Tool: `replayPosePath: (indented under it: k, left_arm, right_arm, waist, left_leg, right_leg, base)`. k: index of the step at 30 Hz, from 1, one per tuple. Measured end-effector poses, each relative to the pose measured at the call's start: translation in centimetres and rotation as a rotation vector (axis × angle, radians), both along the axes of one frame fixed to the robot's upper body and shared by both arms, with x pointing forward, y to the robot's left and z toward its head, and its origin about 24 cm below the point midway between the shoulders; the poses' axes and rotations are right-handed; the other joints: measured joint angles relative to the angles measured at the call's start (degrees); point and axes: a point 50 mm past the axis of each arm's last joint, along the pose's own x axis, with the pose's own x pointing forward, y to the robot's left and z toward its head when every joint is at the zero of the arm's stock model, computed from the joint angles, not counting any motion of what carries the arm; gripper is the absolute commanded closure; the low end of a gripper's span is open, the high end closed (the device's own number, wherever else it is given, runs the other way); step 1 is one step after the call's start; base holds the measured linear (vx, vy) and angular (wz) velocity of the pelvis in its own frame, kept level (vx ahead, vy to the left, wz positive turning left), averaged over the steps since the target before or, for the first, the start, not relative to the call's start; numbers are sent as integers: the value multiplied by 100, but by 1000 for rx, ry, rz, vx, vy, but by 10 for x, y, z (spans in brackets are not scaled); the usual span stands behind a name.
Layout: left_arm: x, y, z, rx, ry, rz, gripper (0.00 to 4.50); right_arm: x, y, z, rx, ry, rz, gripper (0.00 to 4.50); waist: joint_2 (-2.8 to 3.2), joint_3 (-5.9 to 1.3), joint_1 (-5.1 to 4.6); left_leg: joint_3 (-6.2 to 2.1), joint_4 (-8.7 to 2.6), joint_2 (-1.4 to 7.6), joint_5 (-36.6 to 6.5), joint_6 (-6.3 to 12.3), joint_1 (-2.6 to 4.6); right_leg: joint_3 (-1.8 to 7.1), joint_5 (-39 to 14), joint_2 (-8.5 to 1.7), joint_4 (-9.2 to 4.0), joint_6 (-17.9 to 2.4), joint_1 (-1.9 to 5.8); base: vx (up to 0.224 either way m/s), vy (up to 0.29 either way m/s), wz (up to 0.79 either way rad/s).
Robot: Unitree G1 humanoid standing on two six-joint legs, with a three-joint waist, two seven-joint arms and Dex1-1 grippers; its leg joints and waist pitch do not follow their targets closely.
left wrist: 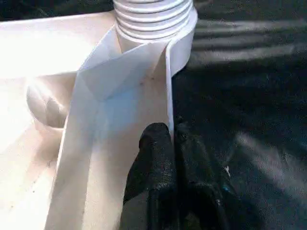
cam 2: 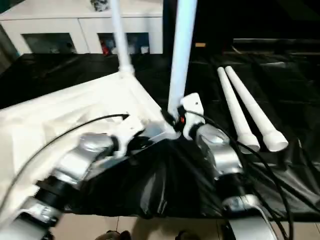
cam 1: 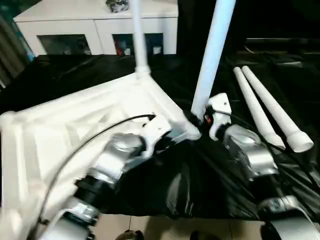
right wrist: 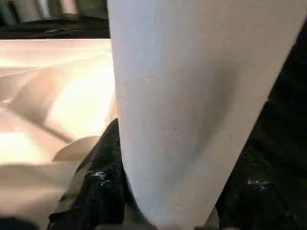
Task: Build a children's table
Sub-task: Insert table leg to table base, then rotate leg to tighten
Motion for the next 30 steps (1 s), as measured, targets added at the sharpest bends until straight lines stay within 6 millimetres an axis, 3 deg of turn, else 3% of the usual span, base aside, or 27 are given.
replayPosePath:
  k: [4, 11, 12, 13, 14, 15, 16, 17, 18, 19, 20, 25, 27, 30]
  left_arm:
    - [0, -1, -1, 14, -7, 20, 450]
    - [2, 3, -1, 29, -9, 30, 450]
    - [2, 4, -1, 31, -9, 31, 450]
    - [2, 5, -1, 33, -9, 29, 450]
    - [2, 5, 0, 33, -10, 22, 450]
    - [2, 5, 1, 35, -10, 9, 450]
    - [2, 4, 2, 30, -14, -4, 450]
    - [2, 3, 2, 26, -22, -14, 450]
    - [2, 4, 3, 27, -22, -24, 450]
    - [1, 5, 4, 24, -21, -32, 450]
    - [1, 5, 4, 18, -19, -39, 450]
    - [1, 7, 10, 2, -57, -95, 450]
    - [1, 10, 11, 4, -69, -114, 450]
    - [-1, 17, 12, -3, -70, -165, 450]
  right_arm:
    - [3, 5, 1, -2, -1, -22, 259]
    - [6, 13, 1, -14, 2, -28, 259]
    - [7, 14, 1, -13, 1, -26, 203]
    - [7, 15, 1, -9, 2, -21, 203]
    - [7, 15, 1, -3, 8, -15, 189]
    - [5, 11, -4, 11, 23, -23, 187]
    - [5, 10, -5, 17, 29, -25, 180]
    - [6, 9, -4, 18, 29, -22, 180]
    - [6, 9, -3, 20, 27, -13, 147]
    - [6, 9, -3, 21, 26, -5, 147]
    - [5, 8, -3, 21, 28, 0, 140]
    - [2, 1, -8, 8, 49, 57, 94]
    - [0, -1, -6, -21, 34, 110, 94]
    - [-7, -7, -5, -57, 15, 205, 94]
  waist:
    - [6, 4, -4]
    - [53, 57, -31]
    - [86, 78, -49]
    - [108, 91, -52]
    - [118, 117, -8]
    - [30, 126, 64]
    - [-131, 107, 132]
    - [-166, 114, 195]
    - [-133, 85, 316]
    - [-28, 42, 382]
    - [6, 21, 392]
    - [-3, 1, 359]
    - [2, -3, 344]
    - [5, -4, 347]
  left_leg:
    - [-23, -42, 1, 0, 0, 21]
    - [-32, -47, 9, -1, 1, 87]
    - [-39, -54, 37, -1, 1, 105]
    - [-44, -80, 47, -2, 0, 114]
    - [-37, -124, 51, -2, -1, 99]
    - [77, -143, 37, -1, -2, 133]
    - [238, -166, 18, -1, -3, 202]
    - [229, -101, -7, -57, -76, 194]
    - [99, -7, -4, -214, -16, 147]
    - [-58, -12, -1, -160, -96, 139]
    - [-89, -28, 14, -53, -144, 119]
    - [-64, 4, 61, 51, -191, 17]
    - [-64, 14, 63, 52, -156, -35]
    - [-66, 42, 64, 34, -110, -54]
  right_leg:
    - [-49, 0, 0, -105, 0, 35]
    - [-125, -1, -19, -153, 1, 65]
    - [-190, -1, -19, -198, 2, 89]
    - [-221, -7, -16, -223, 2, 149]
    - [-187, -85, -10, -85, -20, 152]
    - [15, -397, -15, 344, -166, 139]
    - [217, -394, -27, 481, -54, 92]
    - [263, -374, -31, 489, -21, 34]
    - [253, -373, -12, 490, -20, 38]
    - [168, -367, 7, 464, -25, 25]
    - [133, -315, 26, 459, -63, 9]
    - [136, -123, 55, 436, -96, -71]
    - [128, -123, 56, 408, -97, -75]
    - [124, -119, 55, 382, -96, -83]
  base:
    - [0, 0, 0]
    - [0, 0, 0]
    - [0, 0, 0]
    - [0, 0, 0]
    - [0, 0, 0]
    - [2, -79, 23]
    - [2, -79, 23]
    - [80, -160, 26]
    - [142, -115, -22]
    - [142, -115, -22]
    - [122, -27, -24]
    - [20, 0, 2]
    - [0, 0, 0]
    - [0, 0, 0]
